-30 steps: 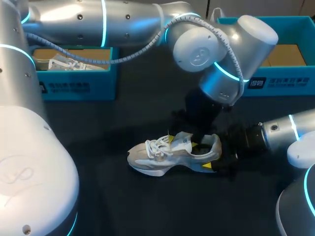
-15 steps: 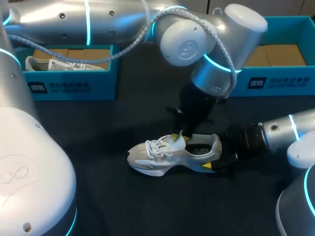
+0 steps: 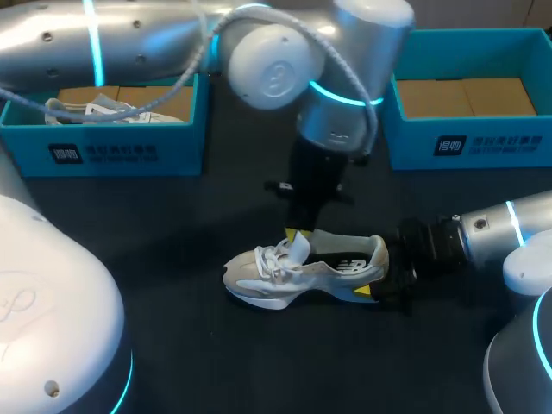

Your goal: Take the shoe out of the shoebox, open the shoe tongue, remove and reinsert the insole, then place the shoe into the shoebox

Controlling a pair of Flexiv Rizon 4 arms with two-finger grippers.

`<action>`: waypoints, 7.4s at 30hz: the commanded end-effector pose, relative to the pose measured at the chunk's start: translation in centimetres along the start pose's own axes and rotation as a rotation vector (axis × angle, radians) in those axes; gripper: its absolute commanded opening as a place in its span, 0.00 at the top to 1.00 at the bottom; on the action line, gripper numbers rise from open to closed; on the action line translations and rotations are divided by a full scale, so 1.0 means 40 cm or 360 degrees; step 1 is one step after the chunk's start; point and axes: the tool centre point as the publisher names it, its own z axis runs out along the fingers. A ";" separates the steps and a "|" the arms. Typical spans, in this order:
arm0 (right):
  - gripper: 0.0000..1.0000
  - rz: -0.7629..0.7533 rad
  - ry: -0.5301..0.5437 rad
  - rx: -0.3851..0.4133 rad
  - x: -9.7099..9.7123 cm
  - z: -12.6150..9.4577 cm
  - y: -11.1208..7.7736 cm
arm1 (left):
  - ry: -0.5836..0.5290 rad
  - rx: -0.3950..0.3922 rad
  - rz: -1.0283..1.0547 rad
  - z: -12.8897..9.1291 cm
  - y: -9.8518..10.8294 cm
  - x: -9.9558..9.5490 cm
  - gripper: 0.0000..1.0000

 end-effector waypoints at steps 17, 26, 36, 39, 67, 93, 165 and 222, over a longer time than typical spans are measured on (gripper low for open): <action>1.00 0.0001 -0.0001 0.0007 -0.002 0.001 -0.001 | 0.0894 0.0111 0.0013 0.061 0.011 -0.180 1.00; 1.00 0.0001 -0.0001 0.0007 -0.002 0.001 -0.001 | 0.0802 0.0085 0.0007 0.148 -0.026 -0.183 1.00; 1.00 0.0001 -0.0001 0.0007 -0.002 0.001 -0.001 | 0.0742 0.0111 0.0034 0.193 -0.032 -0.196 0.94; 1.00 0.0001 -0.0001 0.0007 -0.002 0.001 -0.001 | 0.0713 0.0123 0.0055 0.196 -0.028 -0.210 0.69; 1.00 0.0001 -0.0001 0.0007 -0.002 0.001 -0.001 | 0.0588 0.0228 0.0524 -0.095 -0.015 -0.242 0.42; 1.00 0.0001 -0.0001 0.0007 -0.002 0.001 -0.001 | 0.0217 0.0309 0.1590 -0.300 0.039 -0.044 1.00; 1.00 0.0001 -0.0001 0.0007 -0.002 0.001 -0.001 | 0.0217 0.0470 0.2771 -0.011 -0.024 0.191 1.00; 1.00 0.0001 -0.0001 0.0007 -0.002 0.001 -0.001 | 0.0038 0.0491 0.2772 0.208 0.010 0.152 0.60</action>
